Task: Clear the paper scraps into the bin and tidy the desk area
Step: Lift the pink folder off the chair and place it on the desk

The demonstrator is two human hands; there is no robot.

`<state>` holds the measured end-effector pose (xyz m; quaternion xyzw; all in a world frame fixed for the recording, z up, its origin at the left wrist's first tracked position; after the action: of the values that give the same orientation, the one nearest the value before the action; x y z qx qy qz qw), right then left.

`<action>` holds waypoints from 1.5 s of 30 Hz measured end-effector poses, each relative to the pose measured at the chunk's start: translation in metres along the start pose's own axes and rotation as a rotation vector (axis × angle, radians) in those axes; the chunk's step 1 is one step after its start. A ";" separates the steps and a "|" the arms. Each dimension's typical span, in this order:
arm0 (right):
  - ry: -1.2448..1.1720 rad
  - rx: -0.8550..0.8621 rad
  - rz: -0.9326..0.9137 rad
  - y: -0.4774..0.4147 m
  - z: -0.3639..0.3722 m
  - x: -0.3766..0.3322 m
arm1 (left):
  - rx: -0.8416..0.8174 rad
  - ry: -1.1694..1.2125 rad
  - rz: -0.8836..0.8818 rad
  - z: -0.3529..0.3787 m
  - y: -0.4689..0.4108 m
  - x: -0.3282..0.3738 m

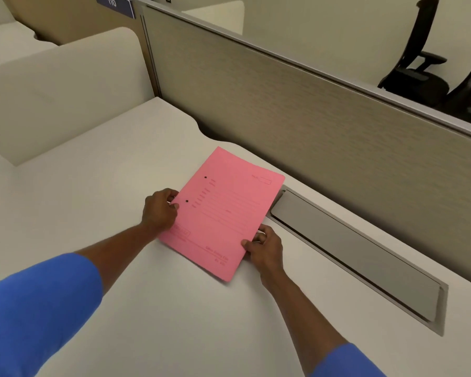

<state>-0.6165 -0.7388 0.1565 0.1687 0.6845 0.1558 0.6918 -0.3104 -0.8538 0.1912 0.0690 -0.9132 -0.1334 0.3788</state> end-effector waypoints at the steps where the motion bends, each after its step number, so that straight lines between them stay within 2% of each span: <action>1: -0.011 0.002 0.000 -0.006 0.000 -0.002 | 0.002 -0.004 0.002 -0.001 -0.008 0.003; 9: 0.019 0.074 -0.008 -0.046 -0.006 -0.009 | 0.032 -0.071 0.017 0.007 -0.058 0.029; 21: 0.384 0.234 -0.058 -0.062 -0.008 -0.034 | 0.126 -0.242 -0.027 0.020 -0.098 0.050; 34: 0.720 0.318 -0.019 -0.054 0.006 -0.041 | -0.002 -0.641 -0.007 0.036 -0.094 0.069; 45: 0.766 0.285 -0.089 -0.055 0.011 -0.033 | -0.038 -0.610 0.003 0.032 -0.098 0.069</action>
<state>-0.6072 -0.8035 0.1616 0.1627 0.9140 0.0810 0.3626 -0.3793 -0.9566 0.1867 0.0172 -0.9822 -0.1645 0.0888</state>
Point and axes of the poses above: each hand's wrist, its own y-axis away from the middle knuckle, its own z-axis out of the palm, x = y × z, the point moved 8 cm from there along -y, towards the middle knuckle, and after that the axes turned 15 degrees about -x, right-handed, at the moved point
